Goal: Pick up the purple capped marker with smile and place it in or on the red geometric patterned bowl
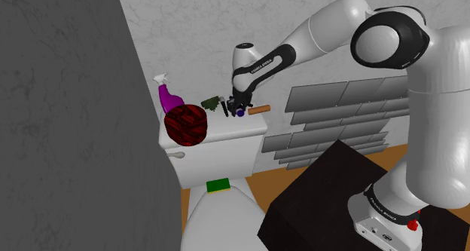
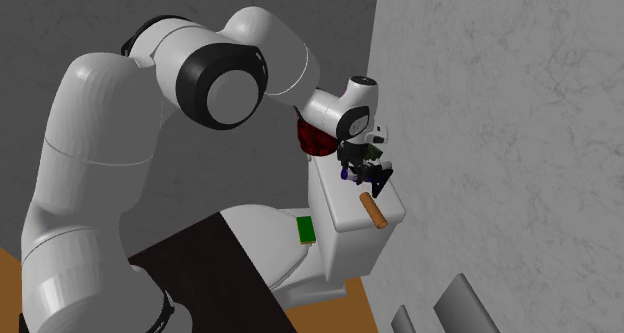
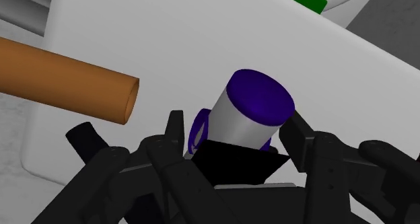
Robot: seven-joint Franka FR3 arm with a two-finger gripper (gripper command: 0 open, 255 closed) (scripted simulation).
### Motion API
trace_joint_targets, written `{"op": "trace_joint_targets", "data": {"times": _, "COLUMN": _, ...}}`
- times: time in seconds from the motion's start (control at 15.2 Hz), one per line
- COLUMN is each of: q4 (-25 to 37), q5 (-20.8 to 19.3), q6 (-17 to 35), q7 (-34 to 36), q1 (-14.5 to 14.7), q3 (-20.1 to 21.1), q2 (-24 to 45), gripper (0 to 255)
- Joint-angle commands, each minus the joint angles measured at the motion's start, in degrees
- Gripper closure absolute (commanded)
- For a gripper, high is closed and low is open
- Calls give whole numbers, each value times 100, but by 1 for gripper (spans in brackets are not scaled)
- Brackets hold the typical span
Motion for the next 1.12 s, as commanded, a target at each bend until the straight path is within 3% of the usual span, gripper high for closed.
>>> {"op": "trace_joint_targets", "data": {"times": 0.0, "q4": 15, "q5": 10, "q6": -117, "q7": -5, "q1": -3, "q3": 8, "q2": -103, "gripper": 255}}
{"op": "trace_joint_targets", "data": {"times": 1.06, "q4": 203, "q5": 88, "q6": -1044, "q7": -55, "q1": -35, "q3": 56, "q2": -844, "gripper": 255}}
